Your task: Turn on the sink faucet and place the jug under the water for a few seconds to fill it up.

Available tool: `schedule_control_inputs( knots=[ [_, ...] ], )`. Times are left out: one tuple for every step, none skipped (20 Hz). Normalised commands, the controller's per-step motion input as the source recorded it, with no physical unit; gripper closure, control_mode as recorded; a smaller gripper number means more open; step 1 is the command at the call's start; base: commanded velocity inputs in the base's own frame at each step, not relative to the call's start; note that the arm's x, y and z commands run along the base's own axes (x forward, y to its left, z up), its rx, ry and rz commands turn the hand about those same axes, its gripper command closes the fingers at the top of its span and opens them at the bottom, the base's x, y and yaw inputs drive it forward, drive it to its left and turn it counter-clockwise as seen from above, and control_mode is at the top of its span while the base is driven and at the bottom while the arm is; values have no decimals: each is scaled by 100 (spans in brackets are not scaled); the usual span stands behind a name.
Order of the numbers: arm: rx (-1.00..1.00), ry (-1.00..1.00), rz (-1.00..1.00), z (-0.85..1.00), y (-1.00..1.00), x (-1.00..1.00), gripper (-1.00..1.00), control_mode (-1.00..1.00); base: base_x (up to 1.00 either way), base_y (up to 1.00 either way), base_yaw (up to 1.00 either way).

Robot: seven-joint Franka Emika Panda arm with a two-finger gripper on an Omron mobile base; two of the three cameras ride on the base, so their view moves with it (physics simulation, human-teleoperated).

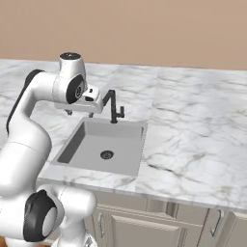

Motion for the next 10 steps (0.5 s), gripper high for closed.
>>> schedule_control_inputs(
  knots=[
    [0,0,0,0,0,0,-100,100,0,-25,-1],
    [0,0,0,0,0,0,-100,100,0,-22,-1],
    [0,0,0,0,0,0,-100,100,1,-17,0],
    [0,0,0,0,0,0,-100,100,0,-26,-1],
    [0,0,0,0,0,0,-100,100,0,-26,-1],
    [0,0,0,0,0,0,-100,100,0,-29,0],
    [0,0,0,0,0,0,-100,100,0,-31,0],
    [0,0,0,0,0,0,-100,100,0,-29,0],
    [0,0,0,0,0,0,-100,100,0,-27,0],
    [0,0,0,0,0,0,-100,100,0,-24,0]
  ],
)
